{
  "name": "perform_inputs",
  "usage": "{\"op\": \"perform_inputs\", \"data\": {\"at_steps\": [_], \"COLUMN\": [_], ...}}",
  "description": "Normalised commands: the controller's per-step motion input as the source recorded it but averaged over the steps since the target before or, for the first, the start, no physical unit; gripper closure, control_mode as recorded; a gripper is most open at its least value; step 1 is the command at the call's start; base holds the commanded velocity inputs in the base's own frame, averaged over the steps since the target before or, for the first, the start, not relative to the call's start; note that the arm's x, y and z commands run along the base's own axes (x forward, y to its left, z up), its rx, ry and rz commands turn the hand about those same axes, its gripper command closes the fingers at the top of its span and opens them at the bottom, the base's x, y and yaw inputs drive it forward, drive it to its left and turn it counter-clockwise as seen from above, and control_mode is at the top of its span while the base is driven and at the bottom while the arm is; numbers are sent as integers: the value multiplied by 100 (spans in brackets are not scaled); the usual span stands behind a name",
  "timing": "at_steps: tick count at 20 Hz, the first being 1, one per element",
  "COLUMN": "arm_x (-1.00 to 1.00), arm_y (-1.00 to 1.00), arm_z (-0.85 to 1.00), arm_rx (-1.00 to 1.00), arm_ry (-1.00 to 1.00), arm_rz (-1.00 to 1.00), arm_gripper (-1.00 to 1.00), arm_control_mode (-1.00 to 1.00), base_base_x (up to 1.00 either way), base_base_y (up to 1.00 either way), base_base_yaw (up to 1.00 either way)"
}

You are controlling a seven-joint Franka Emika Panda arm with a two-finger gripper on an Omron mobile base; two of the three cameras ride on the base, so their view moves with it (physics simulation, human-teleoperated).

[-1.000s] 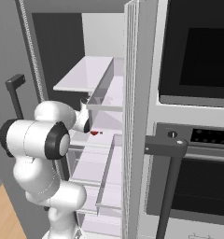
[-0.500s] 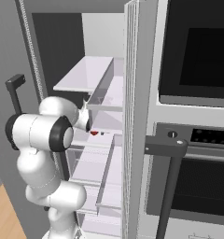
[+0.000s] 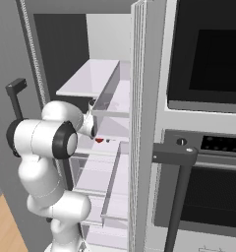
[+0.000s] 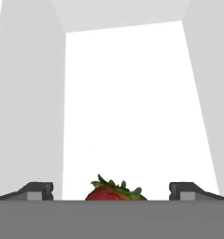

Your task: Take the strawberry from the fridge and place it on top of the pancake, located on the dining counter.

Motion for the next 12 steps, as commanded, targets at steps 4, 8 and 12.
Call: {"op": "perform_inputs", "data": {"at_steps": [4,8,12], "arm_x": [0,-4,-22], "arm_y": [0,0,0], "arm_z": [-15,-12,-5], "arm_rx": [0,0,0], "arm_ry": [6,2,0], "arm_rz": [0,0,0], "arm_gripper": [100,100,100], "arm_control_mode": [-100,-100,-100], "base_base_x": [0,0,0], "base_base_y": [0,0,0], "base_base_yaw": [0,0,0]}}
